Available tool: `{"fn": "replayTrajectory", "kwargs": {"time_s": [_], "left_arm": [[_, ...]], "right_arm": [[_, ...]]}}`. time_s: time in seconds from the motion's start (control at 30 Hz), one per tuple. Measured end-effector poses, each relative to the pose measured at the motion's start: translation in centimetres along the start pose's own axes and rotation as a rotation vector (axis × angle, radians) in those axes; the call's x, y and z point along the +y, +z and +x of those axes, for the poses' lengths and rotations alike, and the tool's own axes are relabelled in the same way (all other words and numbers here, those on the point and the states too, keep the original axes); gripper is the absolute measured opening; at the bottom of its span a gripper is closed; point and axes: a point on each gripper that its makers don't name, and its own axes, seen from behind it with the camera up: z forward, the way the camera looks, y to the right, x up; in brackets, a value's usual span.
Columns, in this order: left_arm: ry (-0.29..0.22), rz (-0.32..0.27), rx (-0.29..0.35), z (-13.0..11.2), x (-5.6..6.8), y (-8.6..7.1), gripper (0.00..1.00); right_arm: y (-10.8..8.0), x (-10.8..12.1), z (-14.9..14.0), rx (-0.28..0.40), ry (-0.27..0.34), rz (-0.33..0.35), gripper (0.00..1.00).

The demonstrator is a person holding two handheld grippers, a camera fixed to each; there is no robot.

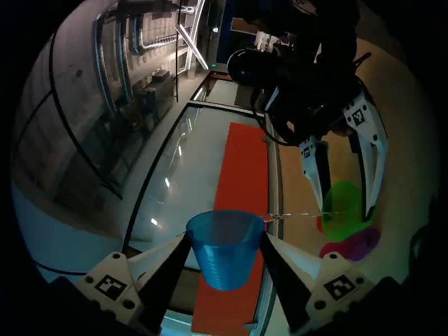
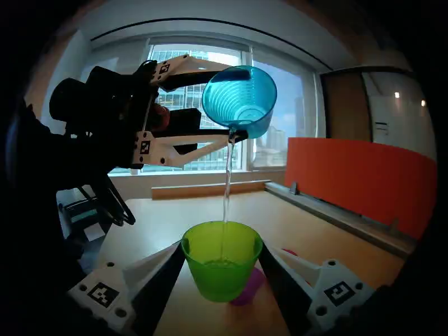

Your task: Pour water

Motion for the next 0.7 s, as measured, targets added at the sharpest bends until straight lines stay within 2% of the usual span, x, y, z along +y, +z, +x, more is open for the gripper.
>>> {"fn": "replayTrajectory", "kwargs": {"time_s": [0.4, 0.7], "left_arm": [[0.047, 0.004, 0.005, 0.37, 0.65, 0.4, 0.86], [0.112, 0.011, 0.01, 0.61, 0.4, 0.45, 0.86]], "right_arm": [[-0.12, 0.03, -0.05, 0.0, -0.001, -0.001, 0.92], [-0.11, 0.04, -0.06, 0.003, 0.0, -0.004, 0.92]]}}
